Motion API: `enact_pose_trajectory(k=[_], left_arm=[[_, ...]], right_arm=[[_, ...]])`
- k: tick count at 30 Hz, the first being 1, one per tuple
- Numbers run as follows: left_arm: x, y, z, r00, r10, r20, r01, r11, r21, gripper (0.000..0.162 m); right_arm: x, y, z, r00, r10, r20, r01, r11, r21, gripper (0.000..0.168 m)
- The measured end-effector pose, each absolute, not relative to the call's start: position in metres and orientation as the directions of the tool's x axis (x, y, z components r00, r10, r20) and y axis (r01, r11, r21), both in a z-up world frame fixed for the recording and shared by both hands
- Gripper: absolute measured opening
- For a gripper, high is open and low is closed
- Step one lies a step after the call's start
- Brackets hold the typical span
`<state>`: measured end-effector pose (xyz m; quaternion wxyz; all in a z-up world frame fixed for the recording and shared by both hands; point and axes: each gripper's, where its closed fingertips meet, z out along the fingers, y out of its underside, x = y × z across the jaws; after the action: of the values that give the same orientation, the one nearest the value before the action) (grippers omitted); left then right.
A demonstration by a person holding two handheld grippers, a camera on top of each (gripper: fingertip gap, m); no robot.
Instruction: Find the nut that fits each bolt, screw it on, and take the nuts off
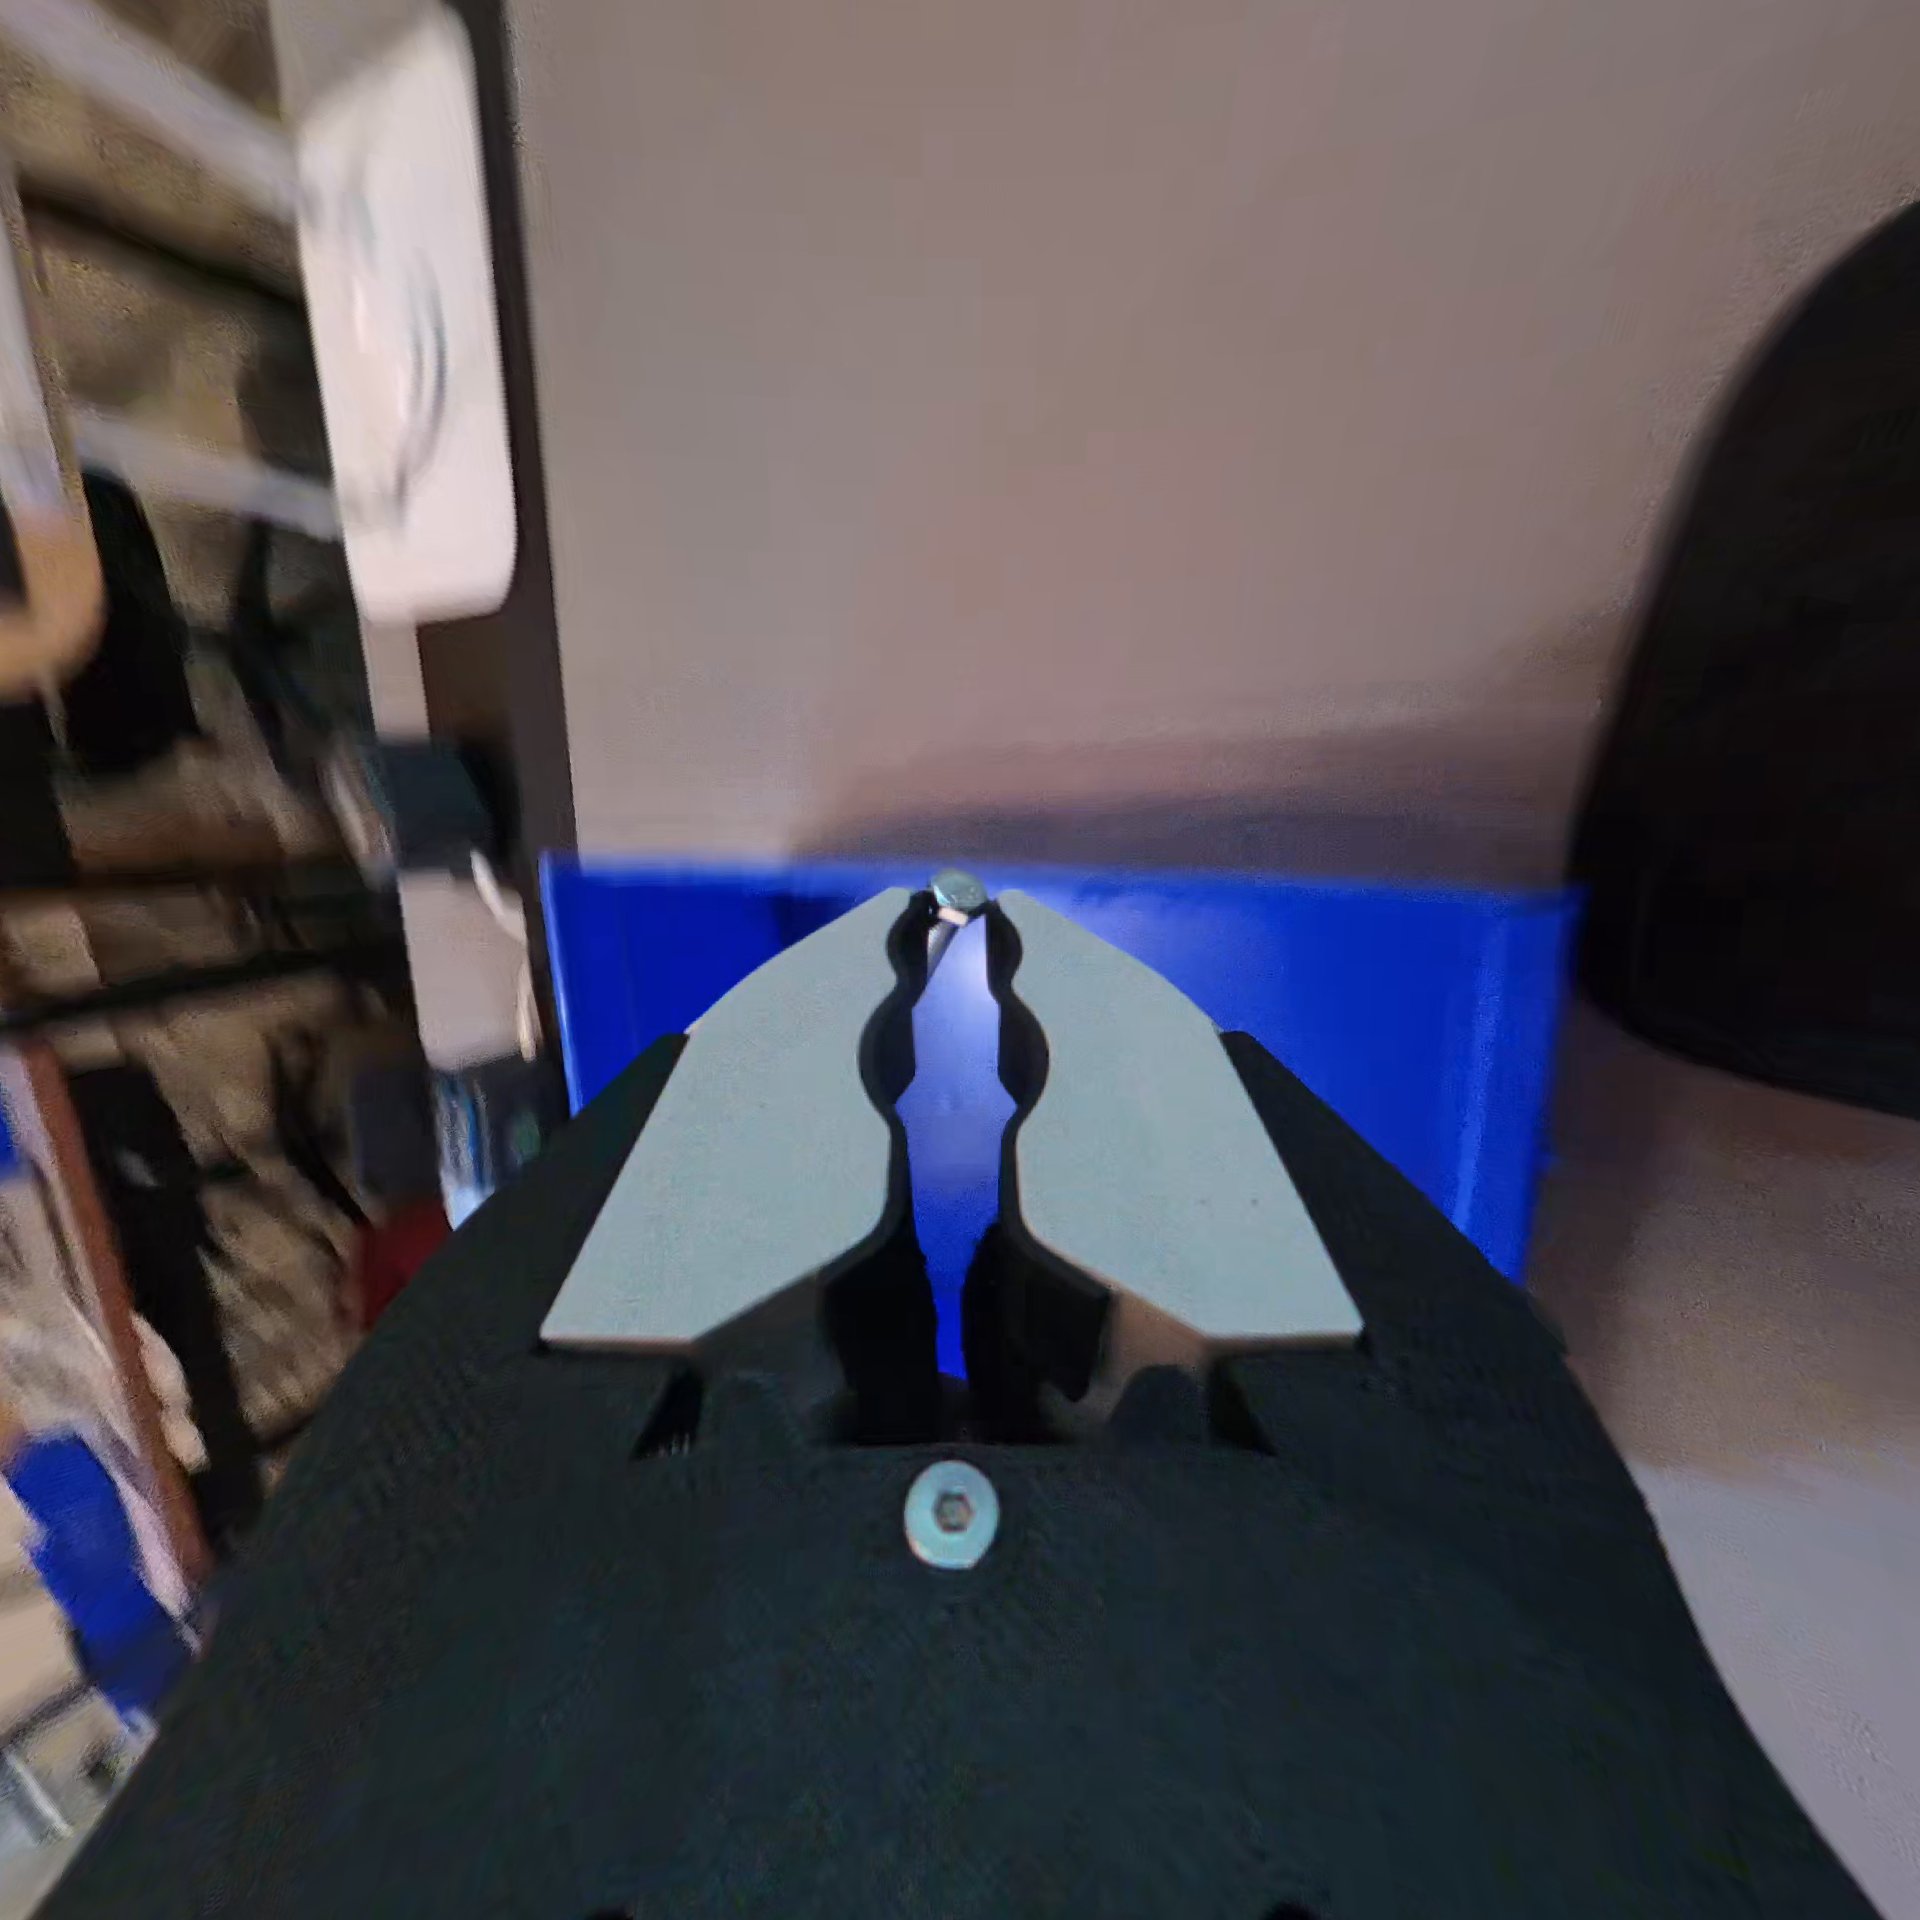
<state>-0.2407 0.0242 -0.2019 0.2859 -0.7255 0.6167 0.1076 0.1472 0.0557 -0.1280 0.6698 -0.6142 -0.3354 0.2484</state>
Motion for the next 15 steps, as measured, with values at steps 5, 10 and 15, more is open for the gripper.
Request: enact_pose_trajectory(k=[5, 10, 15], left_arm=[[-0.127, -0.026, -0.231, -0.184, -0.854, -0.486, -0.933, 0.308, -0.189, 0.011], [-0.079, -0.049, -0.3, -0.427, -0.825, -0.372, -0.862, 0.495, -0.109, 0.011], [-0.069, -0.054, -0.326, -0.488, -0.825, -0.284, -0.833, 0.538, -0.132, 0.011]], right_arm=[[0.148, 0.051, -0.127, 0.638, 0.756, 0.148, 0.081, 0.125, -0.989, 0.031], [0.146, 0.046, -0.139, 0.584, 0.8, 0.141, 0.134, 0.077, -0.988, 0.034], [0.14, 0.042, -0.148, 0.544, 0.823, 0.166, 0.187, 0.074, -0.98, 0.036]])
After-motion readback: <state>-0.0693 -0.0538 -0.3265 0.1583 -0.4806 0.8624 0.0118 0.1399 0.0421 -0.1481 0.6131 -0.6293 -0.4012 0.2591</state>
